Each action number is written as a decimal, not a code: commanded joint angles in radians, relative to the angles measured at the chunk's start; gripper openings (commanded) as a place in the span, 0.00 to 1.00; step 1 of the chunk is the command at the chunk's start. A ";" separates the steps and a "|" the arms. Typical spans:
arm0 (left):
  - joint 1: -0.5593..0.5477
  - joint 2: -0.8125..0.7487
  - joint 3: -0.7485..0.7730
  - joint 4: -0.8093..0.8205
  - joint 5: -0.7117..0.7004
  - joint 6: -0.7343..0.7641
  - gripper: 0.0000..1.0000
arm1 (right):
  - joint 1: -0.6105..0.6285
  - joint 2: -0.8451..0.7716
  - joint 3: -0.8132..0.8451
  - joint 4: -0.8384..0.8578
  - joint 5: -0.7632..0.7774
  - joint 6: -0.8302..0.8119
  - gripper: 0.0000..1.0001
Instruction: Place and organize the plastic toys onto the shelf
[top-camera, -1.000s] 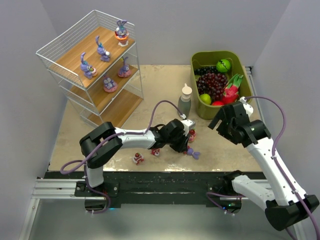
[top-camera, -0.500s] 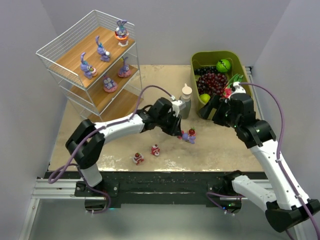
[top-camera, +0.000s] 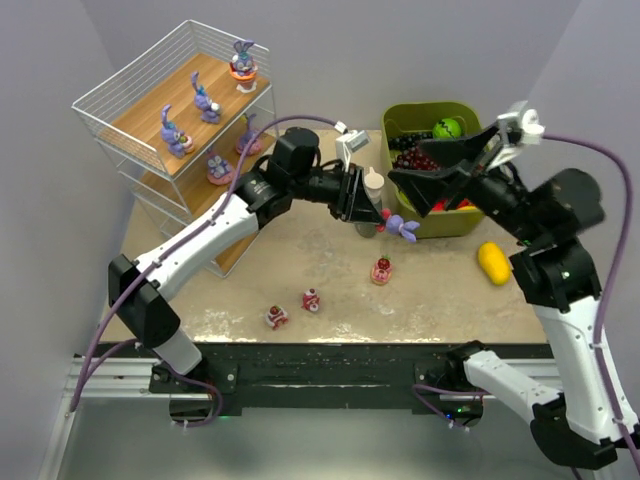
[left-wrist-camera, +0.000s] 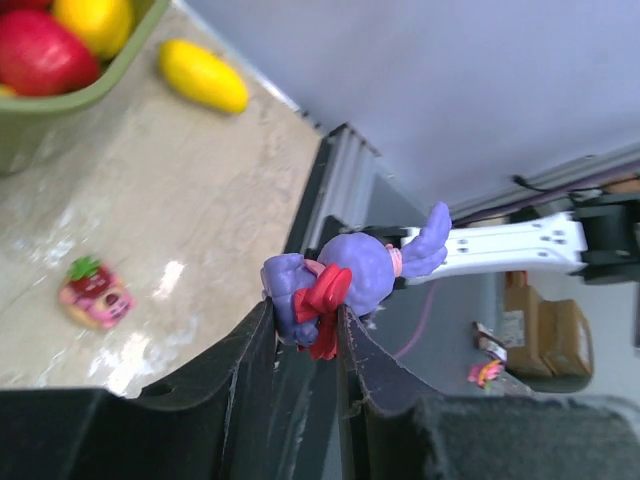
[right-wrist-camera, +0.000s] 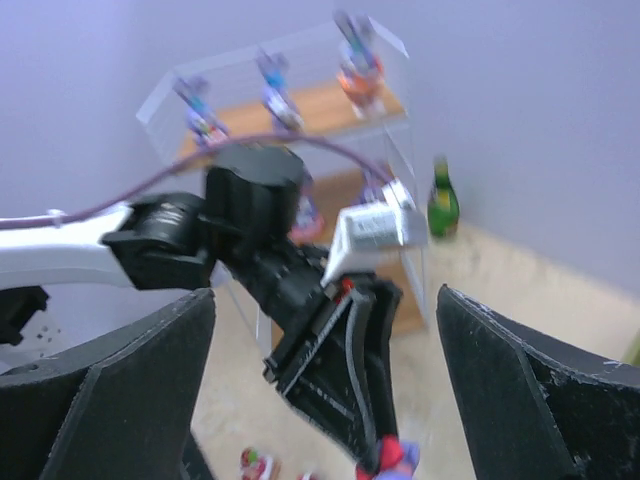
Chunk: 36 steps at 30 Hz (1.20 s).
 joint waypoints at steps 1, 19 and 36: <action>0.000 -0.051 0.109 0.051 0.179 -0.114 0.00 | -0.004 -0.001 0.134 0.211 -0.179 -0.114 0.96; 0.048 -0.181 0.088 0.757 0.440 -0.558 0.00 | -0.004 0.032 0.196 0.373 -0.557 -0.226 0.95; 0.051 -0.206 0.049 1.035 0.455 -0.808 0.00 | -0.002 0.037 0.134 0.256 -0.674 -0.387 0.90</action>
